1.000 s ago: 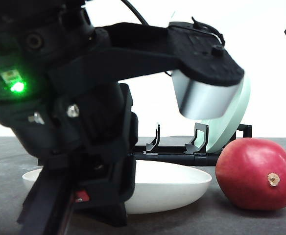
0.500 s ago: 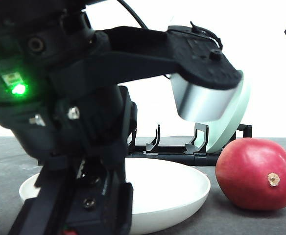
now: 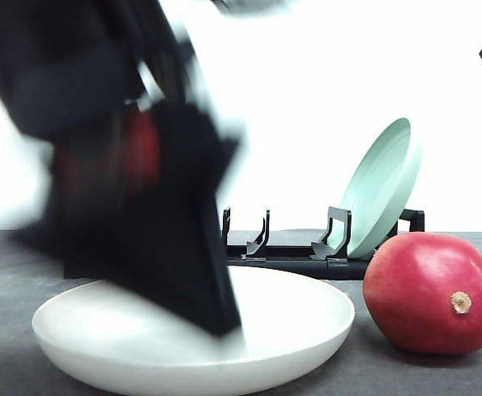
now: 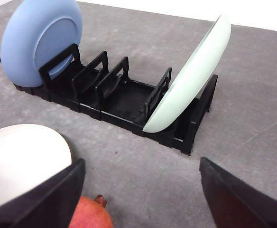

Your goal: Place pomegranate in white plate

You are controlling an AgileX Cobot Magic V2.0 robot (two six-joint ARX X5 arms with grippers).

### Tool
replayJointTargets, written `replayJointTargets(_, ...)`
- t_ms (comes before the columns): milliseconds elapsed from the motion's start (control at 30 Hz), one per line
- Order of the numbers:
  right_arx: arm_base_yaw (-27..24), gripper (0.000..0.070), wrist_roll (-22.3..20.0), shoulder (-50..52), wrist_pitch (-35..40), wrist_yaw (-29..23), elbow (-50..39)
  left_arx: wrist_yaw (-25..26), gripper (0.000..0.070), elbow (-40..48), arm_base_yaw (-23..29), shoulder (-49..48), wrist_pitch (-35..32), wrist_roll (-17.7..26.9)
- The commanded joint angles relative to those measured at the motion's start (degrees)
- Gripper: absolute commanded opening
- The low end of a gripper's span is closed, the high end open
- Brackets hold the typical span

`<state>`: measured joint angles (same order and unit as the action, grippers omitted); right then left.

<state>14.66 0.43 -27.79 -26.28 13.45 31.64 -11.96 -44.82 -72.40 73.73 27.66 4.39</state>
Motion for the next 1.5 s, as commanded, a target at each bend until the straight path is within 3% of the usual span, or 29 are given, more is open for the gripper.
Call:
replayJointTargets(0,0.2,0.0487,0.7,-0.2,0.5,0.1,0.8,2.0,0.0439,-0.6,1.3,-2.4,0.5,-3.5)
replayJointTargets(200,0.2,0.0487,0.7,-0.2,0.5,0.1,0.8,7.5,0.0438,-0.6,11.4,-12.7,3.7,-6.6)
replayJointTargets(500,0.2,0.0487,0.7,-0.2,0.5,0.1,0.8,7.6,0.0437,-0.6,28.6,-25.1,6.4,-9.8)
replayJointTargets(700,0.2,0.0487,1.1,-0.2,0.4,0.1,0.8,9.8,0.0437,-0.6,39.7,-29.6,8.9,-9.2)
replayJointTargets(1067,0.2,0.0487,1.1,-0.2,-1.9,0.9,0.8,24.6,0.0437,0.0,59.6,-30.4,10.5,-6.8)
replayJointTargets(1167,0.2,0.0487,2.1,-0.2,-3.0,1.8,0.8,28.2,0.0436,0.3,63.5,-30.4,10.5,-6.8)
replayJointTargets(1267,0.2,0.0487,4.5,-0.2,-4.2,3.0,0.8,28.5,0.0436,0.3,65.5,-30.4,10.4,-6.8)
replayJointTargets(1467,1.8,0.0492,12.5,-1.7,-8.9,4.2,1.7,28.5,0.0435,0.3,66.0,-30.4,10.3,-6.9)
